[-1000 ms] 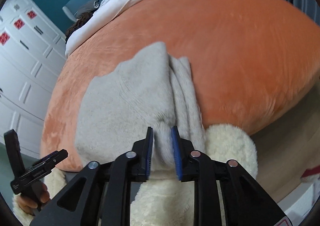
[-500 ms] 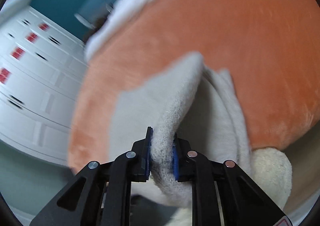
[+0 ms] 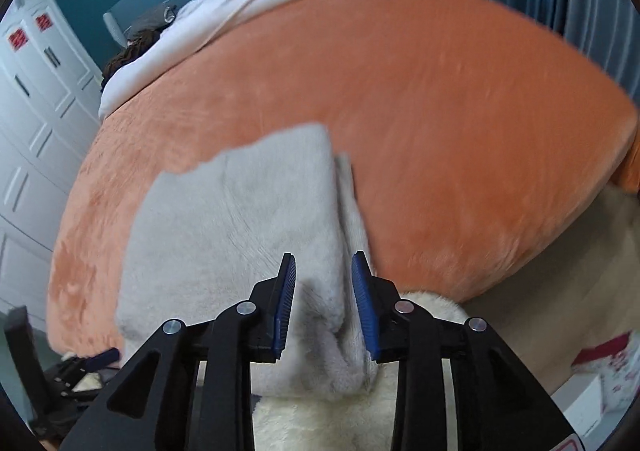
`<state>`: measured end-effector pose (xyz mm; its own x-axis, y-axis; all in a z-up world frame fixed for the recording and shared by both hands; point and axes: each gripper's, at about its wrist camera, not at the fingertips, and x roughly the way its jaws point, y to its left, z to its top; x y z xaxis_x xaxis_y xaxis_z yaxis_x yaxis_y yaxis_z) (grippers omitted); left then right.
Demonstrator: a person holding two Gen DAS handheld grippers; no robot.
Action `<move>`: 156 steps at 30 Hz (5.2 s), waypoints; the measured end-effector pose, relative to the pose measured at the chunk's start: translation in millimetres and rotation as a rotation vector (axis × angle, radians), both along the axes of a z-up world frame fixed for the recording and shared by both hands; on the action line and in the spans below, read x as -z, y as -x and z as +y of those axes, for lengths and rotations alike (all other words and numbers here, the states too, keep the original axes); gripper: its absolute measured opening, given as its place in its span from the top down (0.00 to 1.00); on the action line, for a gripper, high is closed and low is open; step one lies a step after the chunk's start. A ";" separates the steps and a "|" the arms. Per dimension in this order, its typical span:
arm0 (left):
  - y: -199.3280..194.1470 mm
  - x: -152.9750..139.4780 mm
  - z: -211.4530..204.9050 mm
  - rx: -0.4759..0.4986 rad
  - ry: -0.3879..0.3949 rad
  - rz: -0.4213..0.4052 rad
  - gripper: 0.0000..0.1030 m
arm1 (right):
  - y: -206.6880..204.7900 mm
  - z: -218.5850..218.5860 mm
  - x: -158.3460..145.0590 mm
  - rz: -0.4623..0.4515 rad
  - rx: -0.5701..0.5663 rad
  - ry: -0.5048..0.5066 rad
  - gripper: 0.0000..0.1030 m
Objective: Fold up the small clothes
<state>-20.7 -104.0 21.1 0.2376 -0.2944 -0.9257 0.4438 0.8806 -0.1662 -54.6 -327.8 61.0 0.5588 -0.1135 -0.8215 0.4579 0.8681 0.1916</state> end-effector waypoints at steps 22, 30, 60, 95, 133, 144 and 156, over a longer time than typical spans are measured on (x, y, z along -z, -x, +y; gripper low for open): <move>-21.2 -34.8 30.3 -0.158 0.007 -0.064 0.24 | -75.4 104.4 34.7 0.056 -0.411 -0.211 0.91; -25.7 -36.7 -4.4 -0.082 -0.003 -0.083 0.20 | -65.3 90.2 36.8 0.041 -0.363 -0.233 0.90; -67.6 3.6 -78.1 -0.061 0.004 0.006 0.09 | -43.7 -61.3 77.9 0.050 0.013 -0.320 0.39; -60.6 -128.6 -48.4 0.076 0.205 -0.222 0.64 | -29.1 5.8 -53.3 -0.286 -0.010 -0.233 0.70; -199.7 -18.7 240.5 -0.407 0.405 -0.129 0.20 | -189.1 147.3 37.7 -0.107 -0.196 -0.214 0.26; -253.2 26.2 185.5 -0.309 0.408 0.059 0.57 | -263.3 150.2 87.0 0.072 -0.238 -0.264 0.73; -249.8 20.2 143.4 -0.256 0.158 -0.101 0.49 | -282.4 132.8 91.8 0.074 -0.288 -0.163 0.72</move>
<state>229.1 39.4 0.9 0.4108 -0.3517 -0.8411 0.2321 0.9325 -0.2766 227.7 -195.0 -30.8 0.4867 0.1763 -0.8556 0.2165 0.9246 0.3136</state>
